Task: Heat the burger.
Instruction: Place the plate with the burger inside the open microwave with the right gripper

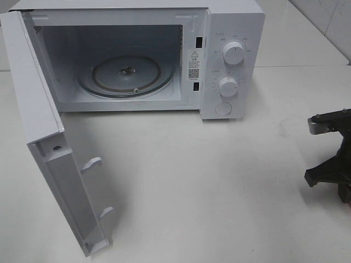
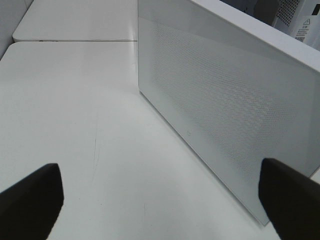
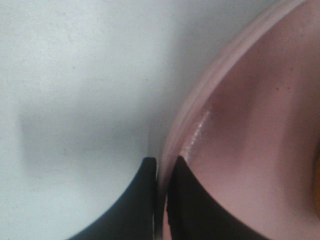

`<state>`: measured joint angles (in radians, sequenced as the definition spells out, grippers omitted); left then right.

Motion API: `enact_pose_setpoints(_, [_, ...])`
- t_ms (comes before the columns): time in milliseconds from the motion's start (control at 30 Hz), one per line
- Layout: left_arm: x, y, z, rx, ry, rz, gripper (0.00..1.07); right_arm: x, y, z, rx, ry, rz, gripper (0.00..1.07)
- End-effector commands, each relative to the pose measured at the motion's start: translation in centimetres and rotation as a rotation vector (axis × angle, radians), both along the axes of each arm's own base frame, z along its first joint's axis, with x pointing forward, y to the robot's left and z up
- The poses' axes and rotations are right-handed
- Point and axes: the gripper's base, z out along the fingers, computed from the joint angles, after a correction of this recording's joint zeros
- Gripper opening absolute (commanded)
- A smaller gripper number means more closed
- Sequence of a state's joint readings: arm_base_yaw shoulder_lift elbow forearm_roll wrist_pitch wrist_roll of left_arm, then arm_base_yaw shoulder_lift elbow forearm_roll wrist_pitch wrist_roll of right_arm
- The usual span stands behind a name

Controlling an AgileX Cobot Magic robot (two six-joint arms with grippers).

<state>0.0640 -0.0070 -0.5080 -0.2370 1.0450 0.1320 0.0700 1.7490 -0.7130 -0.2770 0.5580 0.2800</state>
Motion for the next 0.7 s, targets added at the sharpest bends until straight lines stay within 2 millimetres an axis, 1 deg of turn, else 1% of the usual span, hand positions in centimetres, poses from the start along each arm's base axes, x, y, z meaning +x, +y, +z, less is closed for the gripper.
enact_pose_setpoints(33, [-0.2, 0.0, -0.1, 0.002, -0.019, 0.003, 0.98, -0.4, 0.2, 0.4, -0.074, 0.009, 0.007, 0.0])
enact_pose_setpoints(133, [-0.2, 0.0, -0.1, 0.002, -0.019, 0.003, 0.98, -0.4, 0.3, 0.6, -0.092, 0.005, 0.01, 0.0])
enact_pose_setpoints(200, [-0.2, 0.0, -0.1, 0.002, -0.019, 0.003, 0.98, -0.5, 0.7, 1.0, -0.16, -0.005, 0.021, 0.0])
enact_pose_setpoints(300, [-0.2, 0.0, -0.1, 0.002, -0.019, 0.003, 0.98, -0.6, 0.8, 1.2, -0.178, -0.008, 0.023, 0.0])
enact_pose_setpoints(367, [-0.2, 0.0, -0.1, 0.002, -0.019, 0.003, 0.98, -0.8, 1.2, 1.7, -0.23, -0.006, 0.029, 0.0])
enact_pose_setpoints(700, [-0.2, 0.0, -0.1, 0.002, -0.019, 0.003, 0.98, -1.3, 2.2, 2.2, -0.305, -0.004, 0.083, 0.0])
